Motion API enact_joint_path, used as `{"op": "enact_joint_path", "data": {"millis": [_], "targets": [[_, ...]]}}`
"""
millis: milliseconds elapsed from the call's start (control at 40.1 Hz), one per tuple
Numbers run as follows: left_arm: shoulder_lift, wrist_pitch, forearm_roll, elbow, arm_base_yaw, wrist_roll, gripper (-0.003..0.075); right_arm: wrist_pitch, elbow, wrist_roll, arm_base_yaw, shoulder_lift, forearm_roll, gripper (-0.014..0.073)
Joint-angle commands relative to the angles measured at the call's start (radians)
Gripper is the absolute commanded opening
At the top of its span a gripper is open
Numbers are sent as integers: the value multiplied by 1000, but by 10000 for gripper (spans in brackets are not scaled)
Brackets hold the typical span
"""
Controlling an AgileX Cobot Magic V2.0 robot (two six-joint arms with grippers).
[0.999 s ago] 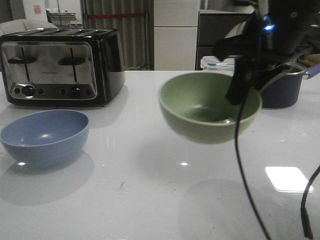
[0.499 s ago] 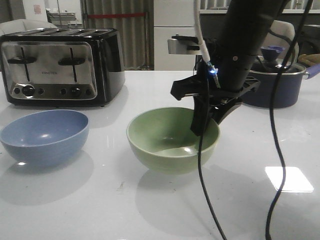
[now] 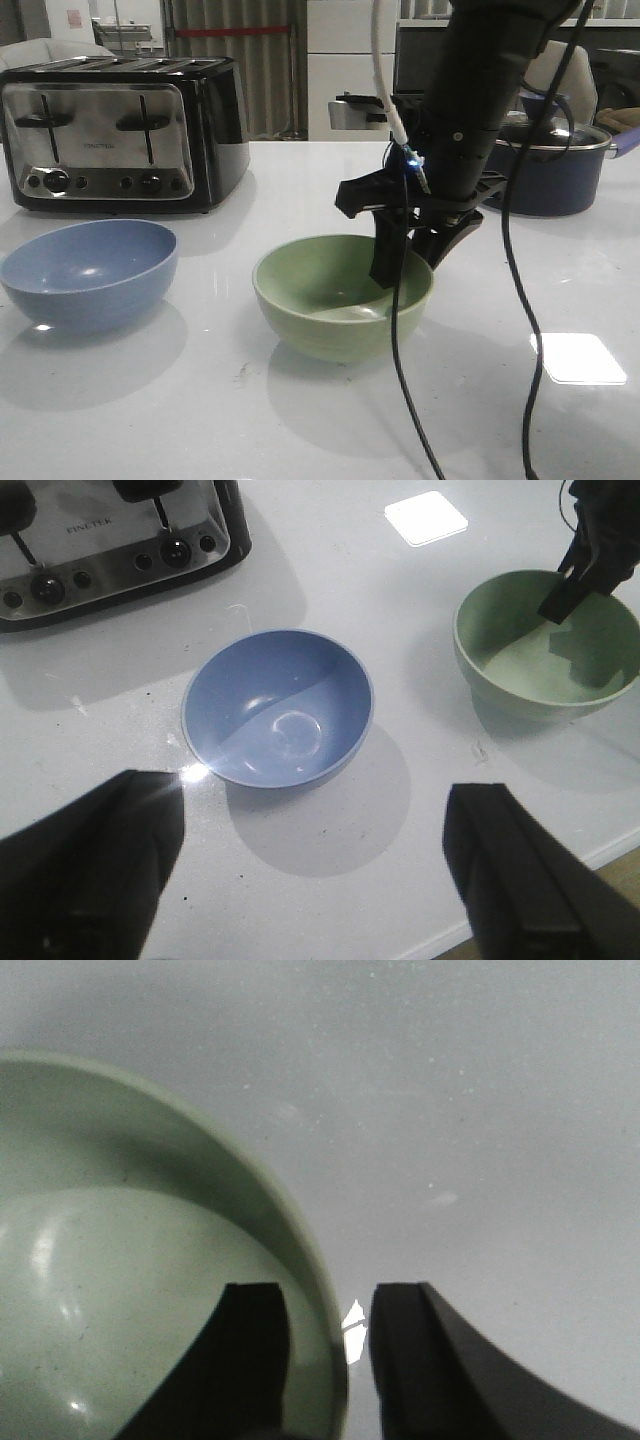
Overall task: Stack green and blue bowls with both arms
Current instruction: 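Carry the green bowl toward the table center and lower it down, then open the right gripper and raise it away from the green bowl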
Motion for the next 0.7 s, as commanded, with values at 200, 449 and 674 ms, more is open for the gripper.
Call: {"op": "enact_joint_path", "data": {"millis": [200,449,674], "targets": [[4,-81,-10,-34,-9,0,583,24,-28,-5,5,-210,17,391],[4,-81,-10,-34,-9,0,583,30,80,-47,44,-461,-5,391],[4,-89,-10,-34,-9,0,583,28,272,-24,47,-720,-59,391]]}}
